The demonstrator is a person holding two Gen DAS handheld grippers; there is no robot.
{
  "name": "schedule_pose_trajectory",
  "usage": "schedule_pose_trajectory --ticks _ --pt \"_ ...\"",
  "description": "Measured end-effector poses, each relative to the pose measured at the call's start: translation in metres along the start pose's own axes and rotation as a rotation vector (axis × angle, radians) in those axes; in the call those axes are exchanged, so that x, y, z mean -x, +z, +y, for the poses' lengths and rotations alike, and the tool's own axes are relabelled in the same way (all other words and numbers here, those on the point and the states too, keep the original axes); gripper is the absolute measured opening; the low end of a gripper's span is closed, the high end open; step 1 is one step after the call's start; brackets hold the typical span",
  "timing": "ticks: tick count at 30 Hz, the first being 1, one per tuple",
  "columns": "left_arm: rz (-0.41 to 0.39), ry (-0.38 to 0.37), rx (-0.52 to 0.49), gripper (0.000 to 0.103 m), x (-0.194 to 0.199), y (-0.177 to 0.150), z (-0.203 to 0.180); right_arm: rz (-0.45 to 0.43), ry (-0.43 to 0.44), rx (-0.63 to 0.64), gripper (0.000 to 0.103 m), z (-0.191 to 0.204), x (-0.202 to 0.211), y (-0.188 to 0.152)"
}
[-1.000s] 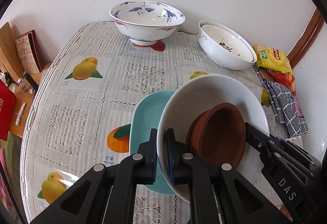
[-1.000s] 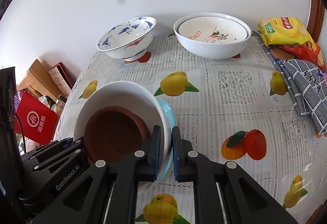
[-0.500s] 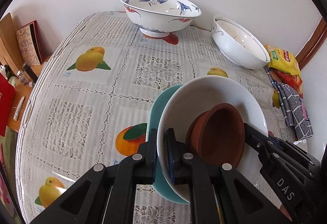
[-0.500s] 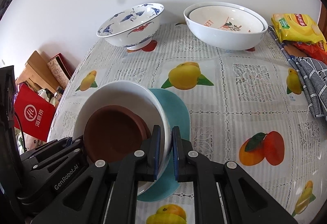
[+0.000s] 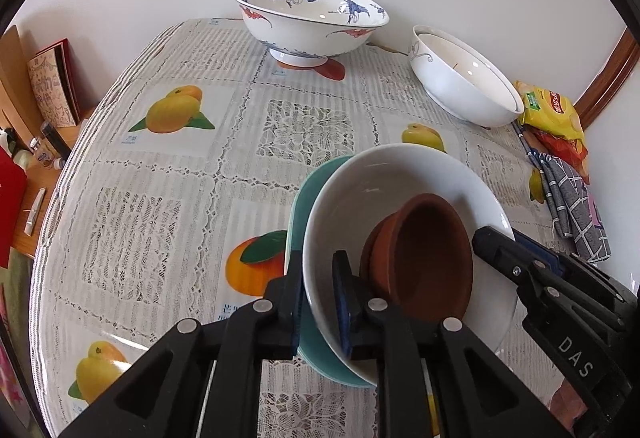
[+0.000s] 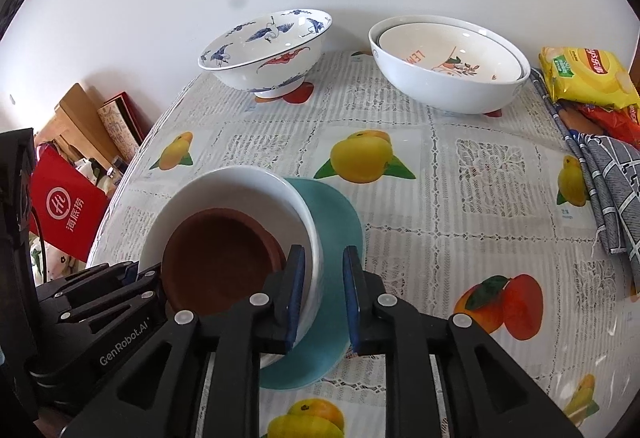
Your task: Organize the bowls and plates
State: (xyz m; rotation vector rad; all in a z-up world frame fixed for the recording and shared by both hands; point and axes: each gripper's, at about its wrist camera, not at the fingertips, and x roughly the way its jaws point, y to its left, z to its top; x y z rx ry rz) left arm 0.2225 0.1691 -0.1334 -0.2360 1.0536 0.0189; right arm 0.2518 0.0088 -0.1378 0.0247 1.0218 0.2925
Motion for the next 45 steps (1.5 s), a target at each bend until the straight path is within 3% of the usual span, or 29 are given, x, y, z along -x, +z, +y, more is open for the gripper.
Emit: schedule_pose_trajectory --ticks 6,10,20,25,32,41,43,45 --pt "0.011 0.001 0.001 0.018 0.011 -0.007 -0.002 -0.004 0.001 0.000 0.024 -0.002 0.011 -0.007" --pt "-0.018 0.034 -0.008 0.033 0.026 -0.012 -0.003 -0.010 0.007 0.011 0.025 -0.001 0.023 -0.014" --pt "-0.071 0.029 -0.003 0.038 0.069 -0.029 -0.008 -0.059 -0.037 0.016 0.027 -0.008 0.075 -0.038" --pt "-0.130 0.044 -0.049 0.041 0.101 -0.044 -0.031 -0.108 -0.109 0.010 0.042 -0.021 0.116 -0.052" --pt "-0.197 0.018 -0.080 0.055 0.144 -0.067 -0.068 -0.163 -0.198 -0.029 0.048 -0.045 0.178 -0.077" --pt "-0.290 0.030 -0.149 0.074 0.193 -0.106 -0.120 -0.199 -0.236 -0.107 0.049 -0.081 0.239 -0.117" --pt "-0.311 0.038 -0.160 0.076 0.202 -0.114 -0.131 -0.215 -0.237 -0.123 0.072 -0.086 0.251 -0.126" --pt "-0.329 0.041 -0.162 0.083 0.209 -0.122 -0.137 -0.238 -0.244 -0.134 0.083 -0.091 0.262 -0.132"
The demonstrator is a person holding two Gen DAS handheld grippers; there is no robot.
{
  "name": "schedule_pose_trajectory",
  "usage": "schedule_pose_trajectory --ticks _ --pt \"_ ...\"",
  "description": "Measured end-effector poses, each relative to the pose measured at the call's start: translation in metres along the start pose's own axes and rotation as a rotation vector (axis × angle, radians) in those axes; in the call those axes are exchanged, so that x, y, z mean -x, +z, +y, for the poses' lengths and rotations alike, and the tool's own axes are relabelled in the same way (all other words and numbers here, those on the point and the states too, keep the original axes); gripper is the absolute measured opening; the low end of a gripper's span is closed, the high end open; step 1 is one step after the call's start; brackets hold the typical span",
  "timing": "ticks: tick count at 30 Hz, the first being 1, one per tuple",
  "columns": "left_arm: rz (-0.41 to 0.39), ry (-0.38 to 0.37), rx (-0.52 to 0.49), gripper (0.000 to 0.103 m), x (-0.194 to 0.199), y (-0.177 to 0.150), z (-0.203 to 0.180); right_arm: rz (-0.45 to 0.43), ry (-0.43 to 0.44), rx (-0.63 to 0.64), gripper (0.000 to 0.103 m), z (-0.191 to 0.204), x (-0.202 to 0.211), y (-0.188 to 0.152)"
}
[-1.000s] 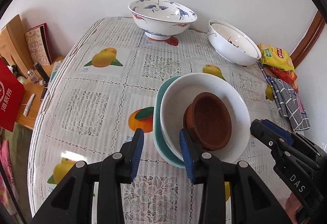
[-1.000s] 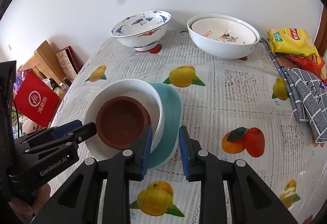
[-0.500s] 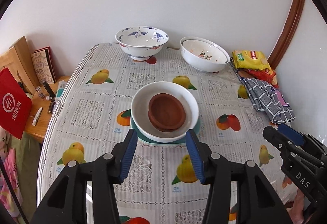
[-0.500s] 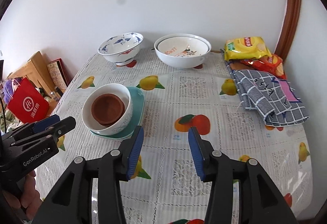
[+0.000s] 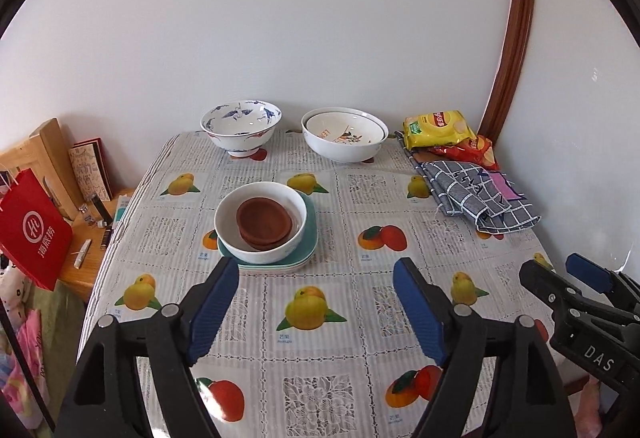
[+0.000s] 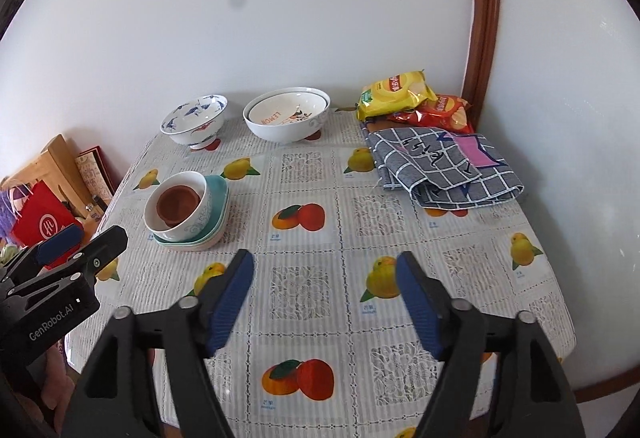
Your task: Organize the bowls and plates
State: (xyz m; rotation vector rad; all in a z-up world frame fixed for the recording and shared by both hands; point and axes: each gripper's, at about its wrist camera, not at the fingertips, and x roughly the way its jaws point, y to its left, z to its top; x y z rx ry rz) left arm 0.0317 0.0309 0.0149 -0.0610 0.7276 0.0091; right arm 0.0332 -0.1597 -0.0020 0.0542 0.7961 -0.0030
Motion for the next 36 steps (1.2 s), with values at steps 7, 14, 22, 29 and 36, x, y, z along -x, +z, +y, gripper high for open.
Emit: schedule_pose_trajectory --ticks 7,14,22,29,36 --pt "-0.041 0.020 -0.023 0.097 0.022 -0.012 -0.016 -0.009 -0.036 -0.005 0.091 -0.019 0.020 -0.013" --pt "-0.042 0.036 -0.016 0.099 0.029 -0.014 -0.021 -0.005 -0.054 0.008 0.092 -0.023 0.026 -0.022" --pt "-0.035 0.048 -0.013 0.100 0.029 -0.015 -0.020 -0.006 -0.054 0.020 0.092 -0.020 0.029 -0.025" --pt "-0.031 0.038 -0.010 0.100 0.028 -0.017 -0.020 -0.016 -0.059 0.016 0.092 -0.018 0.032 -0.025" --pt "-0.029 0.052 -0.011 0.100 0.026 -0.018 -0.019 -0.020 -0.054 0.021 0.092 -0.016 0.033 -0.025"
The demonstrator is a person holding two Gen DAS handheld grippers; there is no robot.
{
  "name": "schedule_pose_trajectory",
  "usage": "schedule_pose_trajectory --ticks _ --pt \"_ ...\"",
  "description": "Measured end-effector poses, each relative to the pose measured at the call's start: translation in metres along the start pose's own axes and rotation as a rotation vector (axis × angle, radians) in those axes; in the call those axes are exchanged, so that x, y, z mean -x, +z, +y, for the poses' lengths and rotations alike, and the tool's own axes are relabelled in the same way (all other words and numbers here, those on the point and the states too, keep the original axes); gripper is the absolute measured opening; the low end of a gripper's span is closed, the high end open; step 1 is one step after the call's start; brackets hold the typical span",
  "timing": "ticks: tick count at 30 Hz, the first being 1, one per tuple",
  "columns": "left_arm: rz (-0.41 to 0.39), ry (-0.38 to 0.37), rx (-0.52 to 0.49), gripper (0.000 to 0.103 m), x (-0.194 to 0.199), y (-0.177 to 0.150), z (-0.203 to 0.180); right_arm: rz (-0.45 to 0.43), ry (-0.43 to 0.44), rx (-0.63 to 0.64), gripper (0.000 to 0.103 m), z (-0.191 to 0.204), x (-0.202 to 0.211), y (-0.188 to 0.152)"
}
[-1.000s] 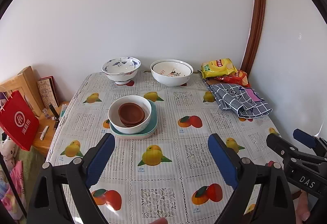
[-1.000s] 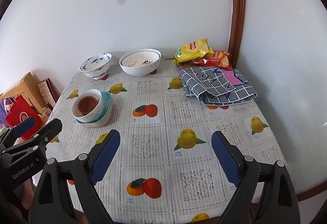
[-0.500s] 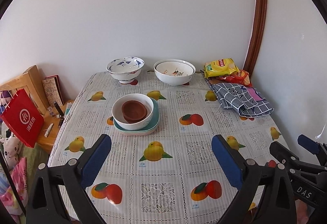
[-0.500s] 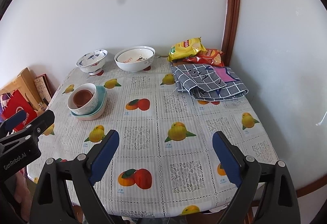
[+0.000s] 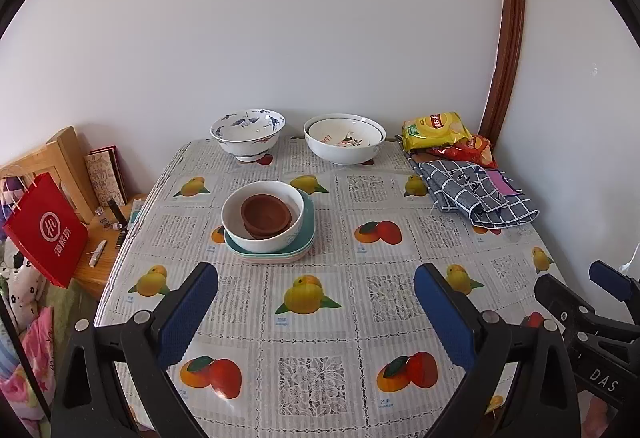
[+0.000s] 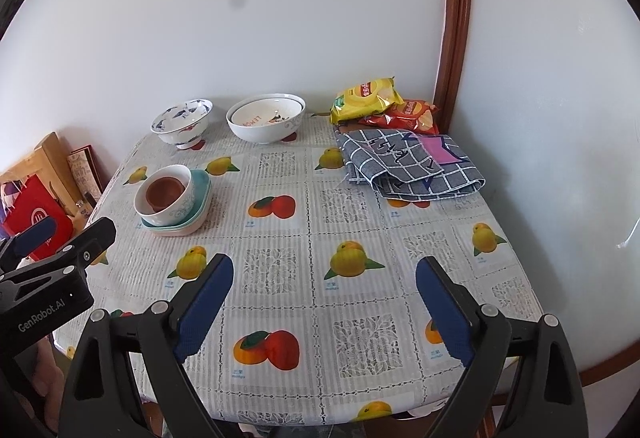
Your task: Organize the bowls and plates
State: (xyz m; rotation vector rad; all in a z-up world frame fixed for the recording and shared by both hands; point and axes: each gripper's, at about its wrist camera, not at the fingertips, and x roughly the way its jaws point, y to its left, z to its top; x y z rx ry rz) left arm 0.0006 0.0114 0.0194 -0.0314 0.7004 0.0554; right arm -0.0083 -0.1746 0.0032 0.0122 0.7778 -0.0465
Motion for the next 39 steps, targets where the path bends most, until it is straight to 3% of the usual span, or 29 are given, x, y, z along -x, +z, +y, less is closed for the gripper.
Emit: schedule_pose_trajectory --ticks 39 --pt "-0.005 0.009 -0.005 0.100 0.0033 0.0032 0.0043 -0.017 0.000 -0.002 0.092 -0.0008 0.0053 0.0023"
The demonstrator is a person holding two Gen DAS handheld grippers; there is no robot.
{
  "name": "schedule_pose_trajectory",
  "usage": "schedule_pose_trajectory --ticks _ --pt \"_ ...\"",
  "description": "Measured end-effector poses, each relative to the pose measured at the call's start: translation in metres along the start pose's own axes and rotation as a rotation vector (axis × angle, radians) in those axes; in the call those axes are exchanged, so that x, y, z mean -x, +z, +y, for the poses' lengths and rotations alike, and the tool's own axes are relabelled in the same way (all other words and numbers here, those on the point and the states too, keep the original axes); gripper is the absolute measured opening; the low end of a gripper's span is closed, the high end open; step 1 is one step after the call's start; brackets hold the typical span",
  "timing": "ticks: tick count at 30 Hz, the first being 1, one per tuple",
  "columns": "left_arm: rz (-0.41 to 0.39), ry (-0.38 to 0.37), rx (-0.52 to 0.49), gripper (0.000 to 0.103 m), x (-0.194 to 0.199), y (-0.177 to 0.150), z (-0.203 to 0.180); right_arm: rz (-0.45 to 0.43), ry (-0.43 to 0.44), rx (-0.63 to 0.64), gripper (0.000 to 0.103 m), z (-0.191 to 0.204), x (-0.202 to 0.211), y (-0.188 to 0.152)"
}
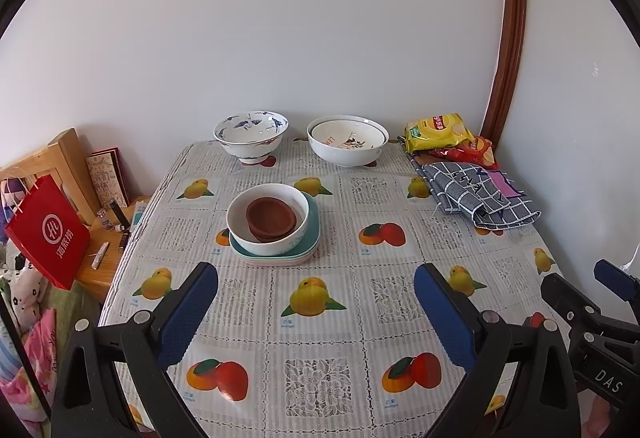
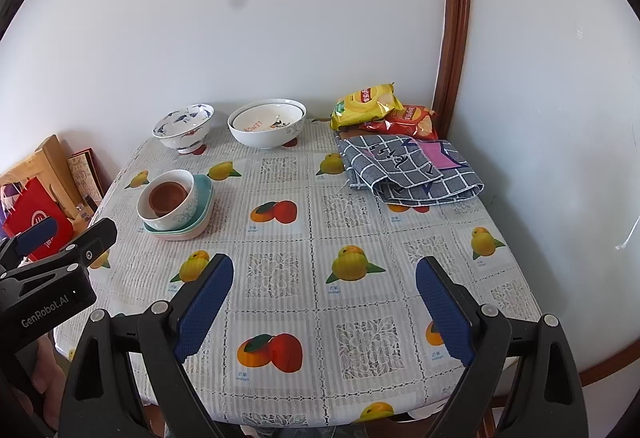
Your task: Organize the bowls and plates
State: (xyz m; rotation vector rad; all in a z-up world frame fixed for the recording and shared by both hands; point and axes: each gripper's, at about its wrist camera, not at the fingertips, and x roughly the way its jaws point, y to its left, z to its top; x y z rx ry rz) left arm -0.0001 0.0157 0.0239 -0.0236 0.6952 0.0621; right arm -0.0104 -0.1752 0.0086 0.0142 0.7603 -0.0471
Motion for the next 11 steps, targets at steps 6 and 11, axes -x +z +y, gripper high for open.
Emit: schedule_pose_trajectory --ticks 6,11 --pt "-0.001 0.001 -0.002 0.100 -0.0001 0.0011 0.0009 0.002 0.004 -0.001 0.092 0.0005 -0.0020 0.0020" --pt "0.002 0.001 -0.007 0.100 -0.0072 0.0054 0.0022 0.008 0.002 0.004 0.092 0.0040 -0.0073 0.0054"
